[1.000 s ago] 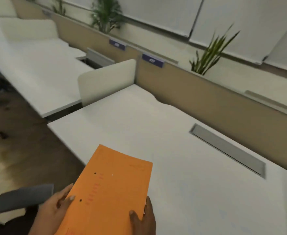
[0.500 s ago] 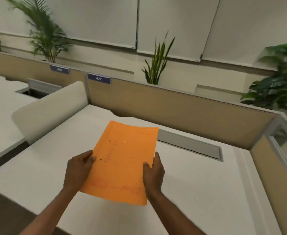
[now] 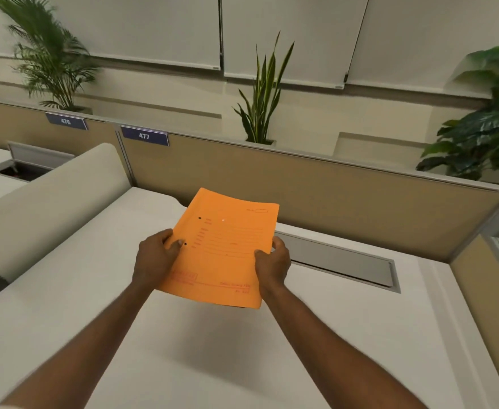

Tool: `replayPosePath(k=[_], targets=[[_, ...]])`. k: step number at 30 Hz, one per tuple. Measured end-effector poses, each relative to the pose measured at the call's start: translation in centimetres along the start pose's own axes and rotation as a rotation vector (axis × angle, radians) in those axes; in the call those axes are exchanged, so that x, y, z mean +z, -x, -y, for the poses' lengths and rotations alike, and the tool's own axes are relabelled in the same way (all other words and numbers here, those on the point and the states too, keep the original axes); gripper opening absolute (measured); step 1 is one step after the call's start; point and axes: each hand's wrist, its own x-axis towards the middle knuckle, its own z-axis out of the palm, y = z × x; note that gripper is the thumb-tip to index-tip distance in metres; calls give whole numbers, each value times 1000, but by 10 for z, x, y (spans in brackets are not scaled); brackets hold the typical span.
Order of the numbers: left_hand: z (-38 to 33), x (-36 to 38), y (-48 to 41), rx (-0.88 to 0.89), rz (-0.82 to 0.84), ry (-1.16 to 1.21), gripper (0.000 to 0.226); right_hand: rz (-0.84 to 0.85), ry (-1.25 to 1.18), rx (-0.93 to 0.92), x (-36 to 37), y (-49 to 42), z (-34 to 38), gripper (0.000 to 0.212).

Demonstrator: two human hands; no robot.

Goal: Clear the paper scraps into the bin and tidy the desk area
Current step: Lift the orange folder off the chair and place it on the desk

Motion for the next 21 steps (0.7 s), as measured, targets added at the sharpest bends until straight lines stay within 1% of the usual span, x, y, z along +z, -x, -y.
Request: replayPosePath(k=[2, 4, 6, 9, 12, 14, 15, 18, 21], targets=[[4, 13, -27, -18, 10, 3, 51, 23, -20, 1, 13, -24, -1, 28], [11, 27, -56, -35, 24, -4, 52, 46, -6, 13, 29, -49, -8, 31], [22, 43, -85, -50, 39, -23, 53, 108, 14, 45, 49, -74, -21, 36], [41, 69, -128, -42, 87, -52, 47, 201, 65, 79, 75, -109, -39, 41], [61, 99, -162, -38, 134, -58, 38, 249, 199, 66, 100, -136, -62, 50], [75, 118, -180, -45, 164, -62, 36, 264, 340, 48, 119, -155, -84, 66], [83, 127, -189, -46, 181, -66, 35, 281, 416, 41, 128, -163, -93, 70], [105, 151, -212, -35, 218, -81, 36, 343, 606, 12, 141, -176, -102, 72], [124, 169, -228, -30, 219, -85, 38, 369, 700, -35, 152, -185, -118, 73]])
